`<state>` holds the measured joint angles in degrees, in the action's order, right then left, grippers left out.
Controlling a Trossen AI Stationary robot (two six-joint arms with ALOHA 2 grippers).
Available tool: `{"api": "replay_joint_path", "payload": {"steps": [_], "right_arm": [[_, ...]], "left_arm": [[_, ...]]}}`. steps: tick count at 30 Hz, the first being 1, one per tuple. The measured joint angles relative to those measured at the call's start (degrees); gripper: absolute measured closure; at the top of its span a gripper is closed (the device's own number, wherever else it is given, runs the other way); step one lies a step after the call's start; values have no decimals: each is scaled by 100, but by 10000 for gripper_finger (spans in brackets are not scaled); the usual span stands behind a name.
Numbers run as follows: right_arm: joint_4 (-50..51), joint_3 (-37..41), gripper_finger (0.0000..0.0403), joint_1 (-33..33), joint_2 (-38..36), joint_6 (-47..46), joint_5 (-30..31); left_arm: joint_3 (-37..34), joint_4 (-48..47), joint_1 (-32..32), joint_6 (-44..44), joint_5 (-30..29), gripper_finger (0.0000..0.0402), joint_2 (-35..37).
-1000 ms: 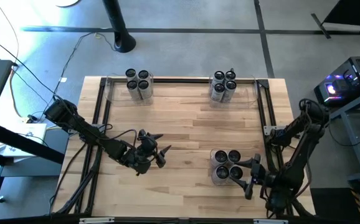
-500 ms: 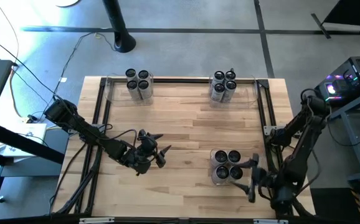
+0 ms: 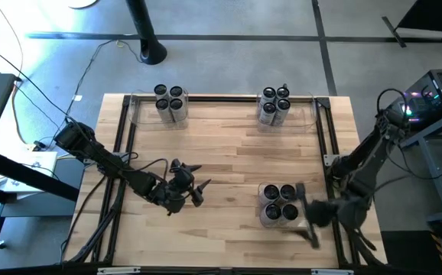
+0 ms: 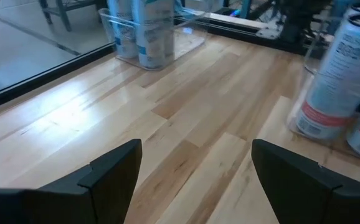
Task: Sort soda cans
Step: Adjust the top left transparent bin
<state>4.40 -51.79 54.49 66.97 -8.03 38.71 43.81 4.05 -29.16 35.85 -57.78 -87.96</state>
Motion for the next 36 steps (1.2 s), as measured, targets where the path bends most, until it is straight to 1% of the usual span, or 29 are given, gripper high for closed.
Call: {"api": "replay_joint_path", "payload": {"steps": [3,4,5,7,9,11,13,15,17,19,22,25,29,36], "right_arm": [[-475,0,87,-312,-33,476,1425],[-493,-2,87,-426,-38,577,1753],[-454,-2,87,-556,-38,688,1862],[-350,0,87,-811,-26,802,1742],[-343,0,87,-1075,-23,771,1388],[-340,0,87,-1286,-21,690,972],[-333,0,87,-1402,-19,675,685],[-336,0,87,-1452,-19,674,564],[-323,0,87,-1455,-19,677,557],[-245,0,87,-1447,-19,675,558],[-123,2,87,-1424,-19,608,556],[97,3,87,-1424,-19,440,557],[395,9,87,-1422,-19,316,557],[581,11,87,-1422,-19,274,558]], "left_arm": [[0,195,90,-146,53,103,2],[11,275,178,-154,40,103,26],[53,273,312,-152,44,103,75],[256,218,717,-155,211,107,197],[589,-265,1249,-161,726,113,354],[1135,-1220,1862,-88,1346,121,393],[1812,-2599,2470,153,1801,132,345],[2559,-3851,3062,383,2166,144,158],[3158,-4955,3597,544,2455,156,-111],[3663,-5685,4056,600,2800,164,-460],[4142,-6421,4585,565,3214,173,-1005],[4384,-6567,4902,292,3211,178,-1492],[4575,-6536,5095,264,3120,179,-1914],[4592,-6756,5259,577,2446,180,-2324]]}}
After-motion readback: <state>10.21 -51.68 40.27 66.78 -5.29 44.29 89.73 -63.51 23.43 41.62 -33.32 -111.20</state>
